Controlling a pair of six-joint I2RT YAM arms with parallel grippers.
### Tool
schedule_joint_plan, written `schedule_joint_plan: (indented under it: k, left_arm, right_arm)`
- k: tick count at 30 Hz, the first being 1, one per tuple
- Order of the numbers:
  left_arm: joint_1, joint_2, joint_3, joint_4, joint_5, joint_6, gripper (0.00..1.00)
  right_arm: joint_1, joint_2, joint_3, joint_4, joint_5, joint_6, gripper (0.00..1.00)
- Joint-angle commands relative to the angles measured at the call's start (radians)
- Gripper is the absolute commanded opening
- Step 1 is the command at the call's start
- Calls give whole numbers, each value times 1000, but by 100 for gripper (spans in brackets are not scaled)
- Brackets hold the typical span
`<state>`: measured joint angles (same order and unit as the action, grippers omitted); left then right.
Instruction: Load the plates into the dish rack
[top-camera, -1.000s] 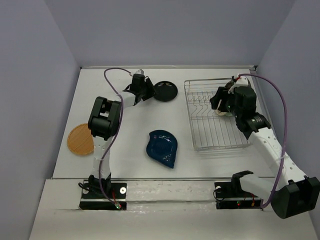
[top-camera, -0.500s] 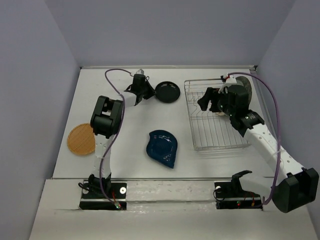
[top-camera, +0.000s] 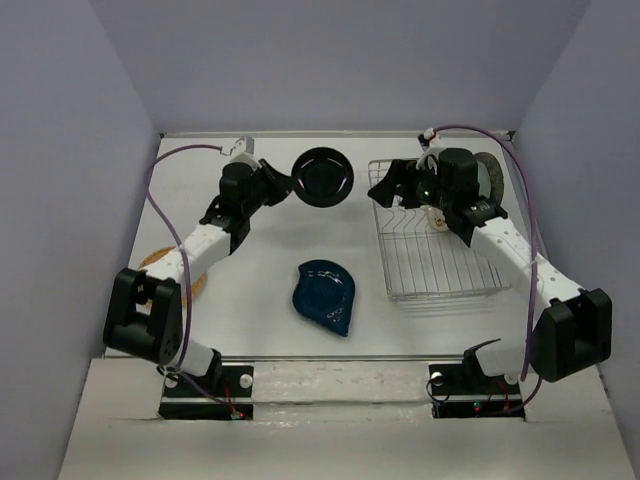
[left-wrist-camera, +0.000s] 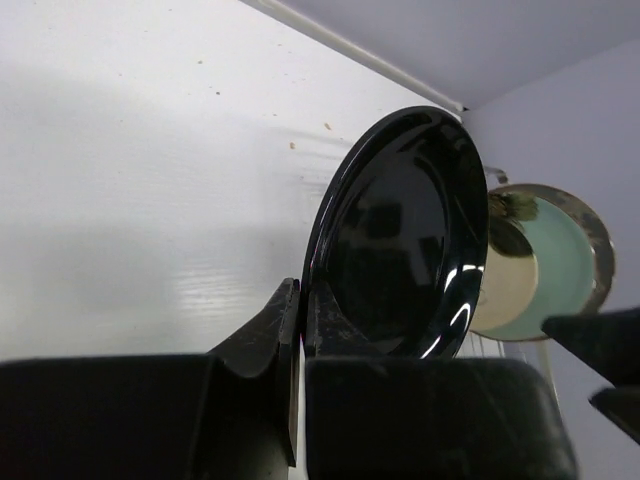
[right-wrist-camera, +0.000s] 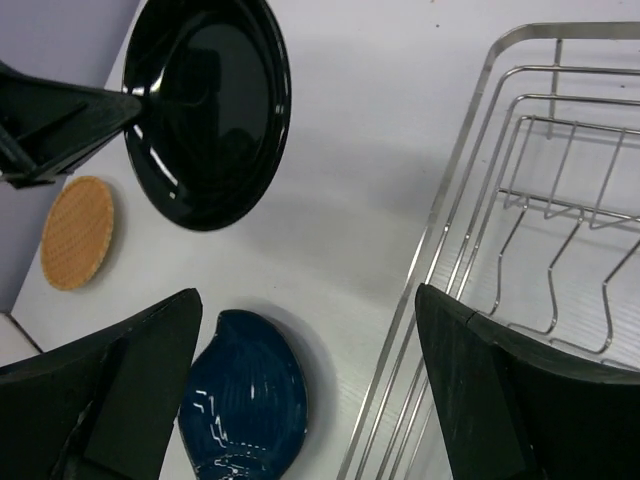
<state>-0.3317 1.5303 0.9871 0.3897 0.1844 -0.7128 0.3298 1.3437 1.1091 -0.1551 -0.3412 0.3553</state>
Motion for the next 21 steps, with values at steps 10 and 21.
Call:
schedule_joint_plan:
  k: [10, 21]
  left_arm:
    - [-130, -303, -242, 129, 105, -2, 6]
    - [-138, -381, -234, 99, 168, 47, 31]
  right_arm:
    - [40, 72, 20, 130, -174, 114, 90]
    - [40, 40, -18, 178, -167, 143, 7]
